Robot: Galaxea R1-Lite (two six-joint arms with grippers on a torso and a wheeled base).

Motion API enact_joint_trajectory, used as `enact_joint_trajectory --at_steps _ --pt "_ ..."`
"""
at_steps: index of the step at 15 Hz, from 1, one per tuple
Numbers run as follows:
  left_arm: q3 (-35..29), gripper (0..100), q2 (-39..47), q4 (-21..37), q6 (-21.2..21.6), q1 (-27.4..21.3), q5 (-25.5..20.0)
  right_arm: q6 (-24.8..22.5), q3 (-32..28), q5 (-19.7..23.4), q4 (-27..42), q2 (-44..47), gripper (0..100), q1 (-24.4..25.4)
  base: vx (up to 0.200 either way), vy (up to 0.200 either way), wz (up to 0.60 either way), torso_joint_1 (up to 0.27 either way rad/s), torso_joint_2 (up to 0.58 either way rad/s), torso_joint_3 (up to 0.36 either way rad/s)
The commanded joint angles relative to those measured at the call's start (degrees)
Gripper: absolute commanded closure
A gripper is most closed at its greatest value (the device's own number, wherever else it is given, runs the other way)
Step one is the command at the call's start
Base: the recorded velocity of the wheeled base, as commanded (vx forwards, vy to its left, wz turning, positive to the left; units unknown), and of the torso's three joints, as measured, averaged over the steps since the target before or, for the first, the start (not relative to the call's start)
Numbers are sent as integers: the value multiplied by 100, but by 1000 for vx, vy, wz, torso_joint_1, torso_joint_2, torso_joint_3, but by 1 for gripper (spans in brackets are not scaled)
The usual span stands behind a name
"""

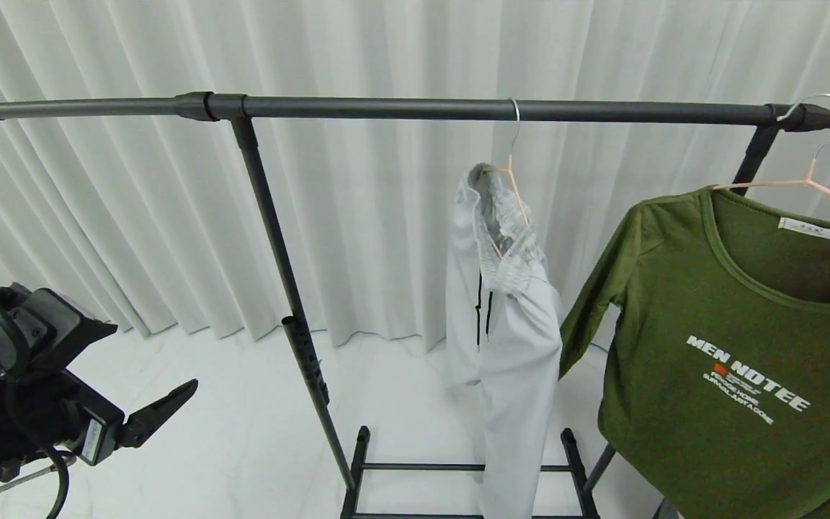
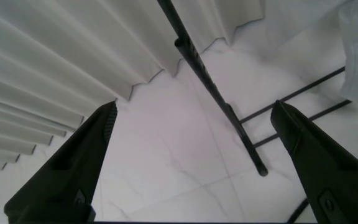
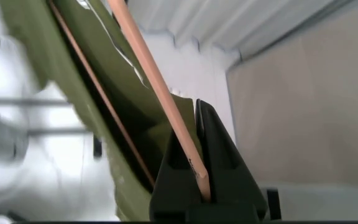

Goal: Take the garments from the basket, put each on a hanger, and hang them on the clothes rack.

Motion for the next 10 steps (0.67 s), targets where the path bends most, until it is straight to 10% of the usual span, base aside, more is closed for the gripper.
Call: enact_joint_trajectory --at_steps 1,10 --pt "9 0 -2 -1 2 -8 -5 5 -274 1 -102 438 100 11 0 0 0 0 0 0" --pt "431 0 -389 -1 2 -184 3 5 -1601 1 -304 1845 100 38 0 0 0 0 0 0"
